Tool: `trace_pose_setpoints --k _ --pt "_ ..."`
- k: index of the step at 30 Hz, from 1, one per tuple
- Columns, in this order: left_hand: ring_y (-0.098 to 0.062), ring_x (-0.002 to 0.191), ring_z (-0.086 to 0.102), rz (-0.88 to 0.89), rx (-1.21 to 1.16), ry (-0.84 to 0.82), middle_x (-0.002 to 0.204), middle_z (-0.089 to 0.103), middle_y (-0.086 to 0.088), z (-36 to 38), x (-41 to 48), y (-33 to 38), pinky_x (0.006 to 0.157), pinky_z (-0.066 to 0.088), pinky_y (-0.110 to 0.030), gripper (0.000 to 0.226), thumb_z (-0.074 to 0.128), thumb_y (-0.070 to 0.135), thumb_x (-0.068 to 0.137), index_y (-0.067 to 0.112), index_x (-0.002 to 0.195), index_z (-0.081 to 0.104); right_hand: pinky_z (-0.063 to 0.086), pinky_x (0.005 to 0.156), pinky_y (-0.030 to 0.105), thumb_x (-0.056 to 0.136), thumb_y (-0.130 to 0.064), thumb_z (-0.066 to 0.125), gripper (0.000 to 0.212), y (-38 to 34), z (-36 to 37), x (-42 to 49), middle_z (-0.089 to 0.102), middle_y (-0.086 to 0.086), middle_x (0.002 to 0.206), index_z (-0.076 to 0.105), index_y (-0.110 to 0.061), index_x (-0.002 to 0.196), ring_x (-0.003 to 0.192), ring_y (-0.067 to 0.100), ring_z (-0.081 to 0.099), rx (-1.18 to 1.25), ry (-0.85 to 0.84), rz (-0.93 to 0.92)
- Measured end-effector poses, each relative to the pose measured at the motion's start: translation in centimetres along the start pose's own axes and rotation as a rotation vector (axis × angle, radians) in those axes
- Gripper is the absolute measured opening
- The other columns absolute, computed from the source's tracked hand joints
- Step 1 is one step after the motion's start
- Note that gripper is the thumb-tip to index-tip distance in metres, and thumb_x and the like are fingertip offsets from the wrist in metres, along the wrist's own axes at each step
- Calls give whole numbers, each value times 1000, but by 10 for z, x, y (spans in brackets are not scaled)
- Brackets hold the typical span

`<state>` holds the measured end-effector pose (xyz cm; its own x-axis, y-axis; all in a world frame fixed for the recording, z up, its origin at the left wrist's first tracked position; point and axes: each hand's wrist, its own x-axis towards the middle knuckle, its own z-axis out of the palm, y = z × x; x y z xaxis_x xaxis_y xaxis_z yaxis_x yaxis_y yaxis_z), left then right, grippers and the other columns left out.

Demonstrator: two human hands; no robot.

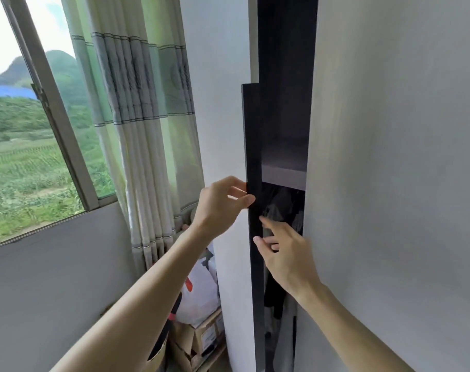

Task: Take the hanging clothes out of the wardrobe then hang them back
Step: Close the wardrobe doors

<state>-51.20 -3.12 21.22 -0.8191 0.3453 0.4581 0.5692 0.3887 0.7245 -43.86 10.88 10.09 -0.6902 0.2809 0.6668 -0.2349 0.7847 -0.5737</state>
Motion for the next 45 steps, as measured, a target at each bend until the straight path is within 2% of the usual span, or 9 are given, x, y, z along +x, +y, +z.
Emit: trace_pose_setpoints --k 4,7,12,17,21,28,35,42,45 --pt "-6 83 69 -6 67 7 84 75 10 11 7 13 78 54 -27 15 78 31 84 25 97 71 55 77 15 93 -42 64 45 7 -7 7 62 -8 129 57 -27 135 92 2 66 -79 -4 36" --pt "-9 86 69 4 116 -15 89 76 8 17 14 20 82 56 -30 16 75 34 86 25 100 74 37 64 1 92 -50 62 47 10 -9 12 59 -12 131 54 -28 133 93 1 66 -152 -31 108" --pt "-10 116 58 111 184 -39 121 68 11 27 23 20 89 41 -24 13 68 34 92 28 102 75 46 67 22 94 -46 61 36 19 -11 23 60 -10 122 56 -27 123 83 9 64 -285 43 115" --pt "-21 146 27 177 250 -40 162 24 5 48 35 15 112 29 -36 9 65 35 94 30 100 70 54 69 30 95 -42 60 38 30 -9 25 54 -14 132 51 -31 130 96 8 63 -313 108 104" --pt "-24 136 42 198 246 -40 161 22 11 64 45 15 99 46 -39 11 62 40 94 31 98 67 53 88 33 96 -49 55 55 39 -9 31 47 -13 141 39 -29 144 118 9 56 -290 70 200" --pt "-16 140 33 274 257 -47 157 26 10 74 62 15 109 37 -37 14 63 42 93 30 98 70 54 86 36 97 -37 58 44 44 -5 48 59 -1 128 49 -21 137 101 21 66 -274 125 291" --pt "-12 125 49 267 217 -66 154 16 17 95 74 14 78 55 -37 15 59 42 94 29 96 66 54 81 32 98 -41 54 44 53 -13 55 56 -7 129 46 -24 138 103 17 65 -343 124 307" --pt "-12 99 57 245 217 -121 134 42 9 91 86 19 71 47 -27 20 59 41 94 32 110 68 49 79 28 95 -42 55 46 58 -24 53 50 -9 133 43 -27 137 108 15 59 -376 65 330" --pt "-15 103 60 243 157 -181 130 49 6 90 93 17 85 53 -33 20 61 36 94 33 113 68 48 84 29 96 -35 55 46 61 -33 56 48 -6 138 44 -23 139 119 16 54 -434 67 280"
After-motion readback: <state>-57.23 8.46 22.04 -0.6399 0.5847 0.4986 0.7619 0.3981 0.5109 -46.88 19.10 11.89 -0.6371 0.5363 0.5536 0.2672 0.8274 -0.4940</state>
